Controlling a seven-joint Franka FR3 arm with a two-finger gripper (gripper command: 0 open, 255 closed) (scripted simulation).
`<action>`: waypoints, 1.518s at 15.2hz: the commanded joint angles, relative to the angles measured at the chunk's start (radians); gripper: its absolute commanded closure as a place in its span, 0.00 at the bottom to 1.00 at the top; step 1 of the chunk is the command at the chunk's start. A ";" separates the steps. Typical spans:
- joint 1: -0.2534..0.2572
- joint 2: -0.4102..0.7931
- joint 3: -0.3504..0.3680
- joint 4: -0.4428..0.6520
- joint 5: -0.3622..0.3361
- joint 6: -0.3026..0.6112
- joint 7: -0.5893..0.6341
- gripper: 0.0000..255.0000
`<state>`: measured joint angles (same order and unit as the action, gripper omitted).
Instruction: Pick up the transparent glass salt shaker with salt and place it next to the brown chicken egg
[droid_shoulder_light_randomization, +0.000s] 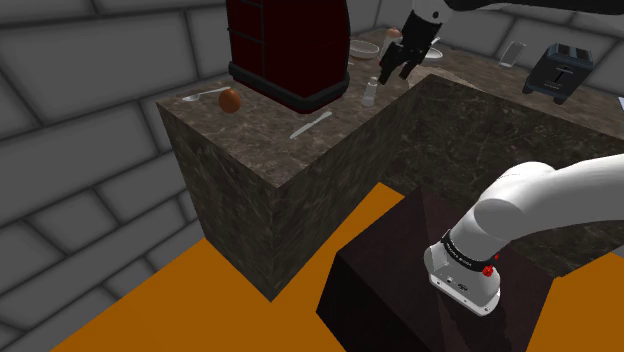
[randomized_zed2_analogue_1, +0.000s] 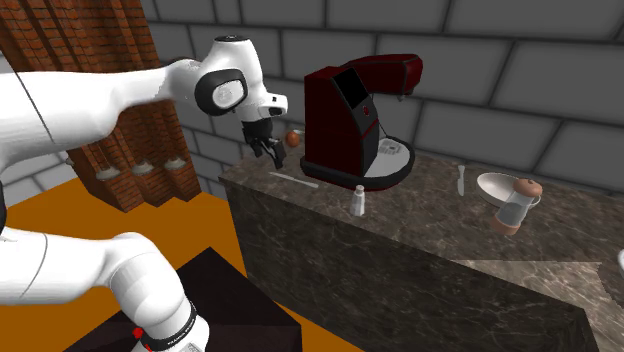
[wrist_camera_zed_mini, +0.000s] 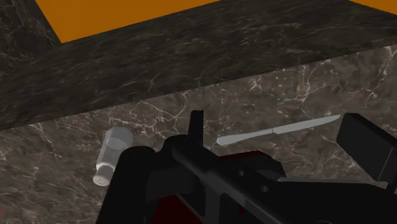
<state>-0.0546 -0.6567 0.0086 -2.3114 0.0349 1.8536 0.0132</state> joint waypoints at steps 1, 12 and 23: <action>-0.014 0.051 -0.017 0.006 -0.013 0.047 -0.013 0.00; -0.079 0.373 -0.117 0.132 -0.052 0.250 -0.091 0.00; -0.131 0.689 -0.192 0.343 -0.020 0.363 -0.169 0.00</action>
<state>-0.1828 0.0128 -0.1810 -1.9806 0.0112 2.2087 -0.1512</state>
